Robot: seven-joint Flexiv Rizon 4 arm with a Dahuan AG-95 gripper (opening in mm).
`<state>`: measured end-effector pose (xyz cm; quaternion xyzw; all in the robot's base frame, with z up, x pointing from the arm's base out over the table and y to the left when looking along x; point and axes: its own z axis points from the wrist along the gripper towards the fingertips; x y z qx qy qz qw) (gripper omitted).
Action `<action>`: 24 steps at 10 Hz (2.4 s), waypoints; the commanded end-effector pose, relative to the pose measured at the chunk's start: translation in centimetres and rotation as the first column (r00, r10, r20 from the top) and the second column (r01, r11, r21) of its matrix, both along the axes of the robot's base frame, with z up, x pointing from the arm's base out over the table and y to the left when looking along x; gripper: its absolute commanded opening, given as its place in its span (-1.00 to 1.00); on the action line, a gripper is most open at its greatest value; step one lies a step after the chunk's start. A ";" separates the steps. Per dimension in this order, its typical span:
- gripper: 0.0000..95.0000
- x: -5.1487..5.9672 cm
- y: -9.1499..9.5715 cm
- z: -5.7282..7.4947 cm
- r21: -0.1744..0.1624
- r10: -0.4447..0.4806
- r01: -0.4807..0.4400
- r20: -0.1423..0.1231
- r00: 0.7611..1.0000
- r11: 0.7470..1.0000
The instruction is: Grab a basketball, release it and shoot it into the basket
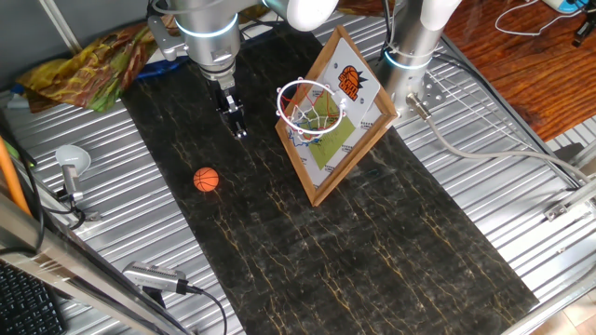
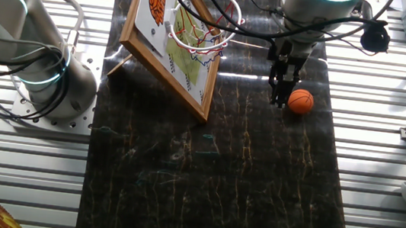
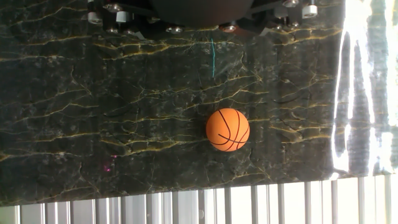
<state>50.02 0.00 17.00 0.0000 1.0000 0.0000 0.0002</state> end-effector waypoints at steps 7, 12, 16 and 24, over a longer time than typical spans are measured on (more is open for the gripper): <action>-1.00 0.0 0.0 0.0 0.023 0.288 -0.288 0.007 0.958 0.957; -1.00 0.0 0.0 0.0 0.024 0.298 -0.298 0.004 0.955 0.954; -1.00 1.1 -0.1 -0.3 0.025 0.321 -0.321 -0.001 0.947 0.947; -0.20 8.6 1.6 -4.6 0.046 0.373 -0.372 -0.015 0.928 0.927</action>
